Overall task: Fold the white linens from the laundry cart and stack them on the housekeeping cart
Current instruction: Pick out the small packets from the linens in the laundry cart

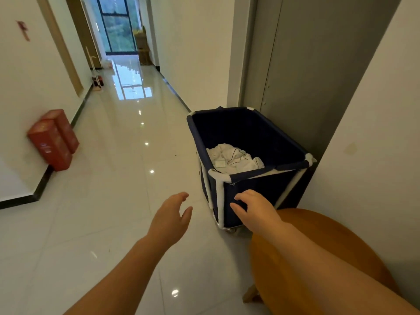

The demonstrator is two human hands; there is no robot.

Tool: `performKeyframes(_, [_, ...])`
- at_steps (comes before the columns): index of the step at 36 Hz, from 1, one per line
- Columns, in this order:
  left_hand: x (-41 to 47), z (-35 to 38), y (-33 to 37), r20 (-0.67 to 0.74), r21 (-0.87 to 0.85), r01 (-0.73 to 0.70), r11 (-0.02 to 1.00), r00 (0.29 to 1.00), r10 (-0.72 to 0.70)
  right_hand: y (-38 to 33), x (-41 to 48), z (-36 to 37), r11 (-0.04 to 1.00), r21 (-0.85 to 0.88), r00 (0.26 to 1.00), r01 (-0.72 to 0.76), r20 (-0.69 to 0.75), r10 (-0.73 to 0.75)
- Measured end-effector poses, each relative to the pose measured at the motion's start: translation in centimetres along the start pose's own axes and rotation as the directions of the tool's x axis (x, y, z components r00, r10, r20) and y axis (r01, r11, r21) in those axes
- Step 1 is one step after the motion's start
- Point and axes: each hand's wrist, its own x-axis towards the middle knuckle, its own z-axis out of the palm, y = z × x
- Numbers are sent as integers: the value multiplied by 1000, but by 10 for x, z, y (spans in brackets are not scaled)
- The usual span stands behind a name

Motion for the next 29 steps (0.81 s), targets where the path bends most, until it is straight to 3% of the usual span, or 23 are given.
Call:
performKeyframes(6, [102,-2,-54,12,-27,-45,999,999,45,-8,107,27,998,-60,999,-16,-53,13])
performKeyframes(16, [258,-35,-134,142,12,-132,991,981,129,-45,240,54,982,3,978,-188,-90,188])
performKeyframes(29, [403,8,-139,270,-12,-270,963,926,263,8,347,65,946,74,935,-315,-149,323])
